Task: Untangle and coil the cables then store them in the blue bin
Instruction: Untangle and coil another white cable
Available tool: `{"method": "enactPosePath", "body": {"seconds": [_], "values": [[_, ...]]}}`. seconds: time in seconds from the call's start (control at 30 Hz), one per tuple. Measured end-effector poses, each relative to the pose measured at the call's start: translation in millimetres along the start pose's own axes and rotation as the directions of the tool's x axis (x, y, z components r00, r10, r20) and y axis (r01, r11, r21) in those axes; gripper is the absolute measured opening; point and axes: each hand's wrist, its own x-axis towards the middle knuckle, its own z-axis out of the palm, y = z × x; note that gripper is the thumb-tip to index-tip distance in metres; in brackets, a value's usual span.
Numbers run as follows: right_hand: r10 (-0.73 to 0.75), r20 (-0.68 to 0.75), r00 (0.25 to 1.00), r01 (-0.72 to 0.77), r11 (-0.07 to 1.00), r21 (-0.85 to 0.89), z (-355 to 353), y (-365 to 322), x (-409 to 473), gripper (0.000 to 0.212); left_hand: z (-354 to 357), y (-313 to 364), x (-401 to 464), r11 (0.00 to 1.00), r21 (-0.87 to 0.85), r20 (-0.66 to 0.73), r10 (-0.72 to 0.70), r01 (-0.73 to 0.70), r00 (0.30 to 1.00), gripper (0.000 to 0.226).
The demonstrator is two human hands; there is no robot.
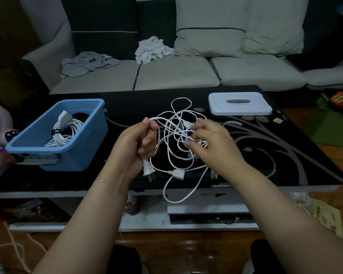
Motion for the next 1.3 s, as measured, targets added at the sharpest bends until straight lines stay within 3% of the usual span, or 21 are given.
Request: {"method": "enactPosePath", "body": {"seconds": [0.03,0.1,0.17,0.23,0.3,0.43,0.5,0.63,0.73,0.87,1.04,1.14,1.24,1.3], "values": [[0.074,0.044,0.996,-0.08,0.983,0.167,-1,-4,0,0.02,-2,2,1,0.997,-0.069,0.001,-0.021,0.021,1.0,0.028],[0.251,0.177,0.952,-0.305,0.824,0.476,-4,-12,1,0.017,-4,2,1,0.986,-0.156,0.008,-0.05,0.051,0.999,0.024],[0.338,0.273,0.901,-0.419,0.512,0.75,-7,-22,3,0.018,-3,0,0,0.984,-0.162,0.033,-0.072,0.077,0.997,0.021],[0.364,0.333,0.87,-0.409,0.153,0.9,-10,-30,5,0.02,0,-4,0,0.983,-0.146,0.069,-0.104,0.113,0.992,0.022],[0.378,0.328,0.866,-0.376,0.06,0.925,-14,-34,8,0.022,3,-8,0,0.976,-0.152,0.1,-0.141,0.155,0.985,0.024],[0.361,0.332,0.872,-0.359,0.01,0.933,-21,-30,11,0.021,6,-11,2,0.975,-0.145,0.112,-0.155,0.17,0.982,0.022],[0.347,0.357,0.867,-0.397,0.05,0.916,-25,-26,12,0.025,5,-11,2,0.975,-0.162,0.094,-0.139,0.153,0.986,0.018],[0.406,0.298,0.864,-0.456,0.381,0.804,-26,-21,12,0.031,1,-10,2,0.978,-0.144,0.103,-0.137,0.151,0.985,0.02],[0.459,0.239,0.856,-0.48,0.533,0.697,-20,-16,11,0.034,2,-11,-1,0.982,-0.092,0.178,-0.146,0.164,0.973,0.034],[0.502,0.227,0.834,-0.551,0.751,0.365,-9,-8,8,0.038,14,-10,-9,0.981,-0.07,0.254,-0.157,0.181,0.954,0.043],[0.412,0.313,0.856,-0.454,0.888,0.069,11,-19,-5,0.039,21,-6,-8,0.951,-0.282,0.135,-0.092,0.127,0.987,0.04],[0.308,0.381,0.872,-0.292,0.951,-0.1,12,-35,-13,0.034,19,-3,-7,0.958,-0.285,0.072,-0.019,0.039,0.997,0.034],[0.178,0.44,0.88,-0.14,0.983,-0.118,9,-46,-16,0.015,14,-5,-3,0.969,-0.238,-0.004,0.065,-0.064,0.998,0.031],[0.119,0.489,0.864,-0.066,0.99,-0.123,9,-49,-18,0.015,12,-8,-1,0.97,-0.225,-0.032,0.087,-0.092,0.996,0.03]]}}
